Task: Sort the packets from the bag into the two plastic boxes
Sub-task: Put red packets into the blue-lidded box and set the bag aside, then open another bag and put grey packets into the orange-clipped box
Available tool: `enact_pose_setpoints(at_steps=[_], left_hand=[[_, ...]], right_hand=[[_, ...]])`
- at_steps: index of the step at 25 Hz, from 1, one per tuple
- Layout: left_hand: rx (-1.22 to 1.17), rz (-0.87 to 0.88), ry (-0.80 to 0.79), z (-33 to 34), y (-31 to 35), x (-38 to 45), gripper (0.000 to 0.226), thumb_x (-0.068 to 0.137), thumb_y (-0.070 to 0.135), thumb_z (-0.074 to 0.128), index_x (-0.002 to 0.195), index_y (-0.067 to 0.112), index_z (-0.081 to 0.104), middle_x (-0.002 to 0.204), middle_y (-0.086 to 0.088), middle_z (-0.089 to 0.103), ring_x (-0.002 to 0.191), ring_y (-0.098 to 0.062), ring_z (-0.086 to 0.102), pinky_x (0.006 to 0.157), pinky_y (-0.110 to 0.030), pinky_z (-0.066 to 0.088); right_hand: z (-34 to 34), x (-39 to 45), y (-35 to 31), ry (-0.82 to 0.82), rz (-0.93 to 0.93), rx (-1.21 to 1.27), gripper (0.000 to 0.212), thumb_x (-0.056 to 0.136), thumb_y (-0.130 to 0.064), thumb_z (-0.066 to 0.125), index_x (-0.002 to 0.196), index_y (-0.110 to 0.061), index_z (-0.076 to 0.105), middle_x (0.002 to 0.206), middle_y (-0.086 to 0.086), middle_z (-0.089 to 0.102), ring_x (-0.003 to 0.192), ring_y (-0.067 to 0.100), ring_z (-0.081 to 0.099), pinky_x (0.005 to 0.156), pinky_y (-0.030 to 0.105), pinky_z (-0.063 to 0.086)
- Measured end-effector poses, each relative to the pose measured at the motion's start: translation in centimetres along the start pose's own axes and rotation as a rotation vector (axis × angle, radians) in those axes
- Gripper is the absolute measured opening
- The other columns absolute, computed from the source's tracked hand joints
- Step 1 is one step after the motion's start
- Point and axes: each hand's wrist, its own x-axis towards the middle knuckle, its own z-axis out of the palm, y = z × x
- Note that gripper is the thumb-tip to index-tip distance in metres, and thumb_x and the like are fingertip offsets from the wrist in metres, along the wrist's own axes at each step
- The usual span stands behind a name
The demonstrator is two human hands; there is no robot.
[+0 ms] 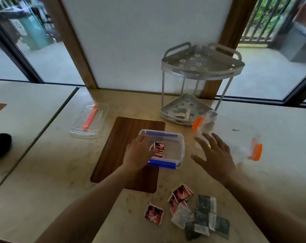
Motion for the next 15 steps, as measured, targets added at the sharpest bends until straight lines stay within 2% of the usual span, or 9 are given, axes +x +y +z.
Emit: enact_pose_setpoints(at_steps=[2, 6, 12, 15], left_hand=[[-0.010, 0.005, -0.019, 0.0, -0.3, 1.9, 0.036, 0.089, 0.041, 0.058, 0.122, 0.028, 0.049, 0.125, 0.002, 0.056, 0.110, -0.015, 0.058, 0.091, -0.042, 0.053], [0.010, 0.012, -0.069, 0.2, -0.2, 6.4, 0.047, 0.090, 0.045, 0.059, 0.133, 0.030, 0.047, 0.137, 0.003, 0.050, 0.125, -0.018, 0.048, 0.105, -0.044, 0.040], [-0.007, 0.100, -0.125, 2.3, -0.6, 13.4, 0.037, 0.091, 0.036, 0.059, 0.126, 0.026, 0.053, 0.129, -0.002, 0.054, 0.119, -0.023, 0.050, 0.102, -0.045, 0.041], [0.006, 0.111, -0.124, 3.8, 0.0, 16.7, 0.037, 0.090, 0.031, 0.058, 0.127, 0.028, 0.055, 0.130, -0.001, 0.054, 0.119, -0.022, 0.050, 0.099, -0.044, 0.039]], right_hand=[[-0.2, 1.7, -0.3, 0.046, -0.007, -0.015, 0.067, 0.086, -0.061, 0.053, 0.143, -0.031, 0.034, 0.155, 0.004, 0.032, 0.144, 0.030, 0.022, 0.115, 0.052, 0.024], [-0.2, 5.9, 0.0, 0.109, 0.018, -0.074, 0.057, 0.085, -0.055, 0.060, 0.134, -0.027, 0.047, 0.144, 0.006, 0.047, 0.136, 0.031, 0.037, 0.110, 0.052, 0.032], [-0.3, 11.6, 0.5, 0.037, 0.031, -0.079, 0.048, 0.088, -0.049, 0.058, 0.131, -0.026, 0.053, 0.142, 0.003, 0.048, 0.135, 0.028, 0.034, 0.109, 0.048, 0.029], [0.6, 14.8, 0.8, 0.000, 0.032, -0.078, 0.042, 0.090, -0.043, 0.054, 0.128, -0.027, 0.057, 0.134, 0.003, 0.055, 0.128, 0.028, 0.041, 0.104, 0.048, 0.034]])
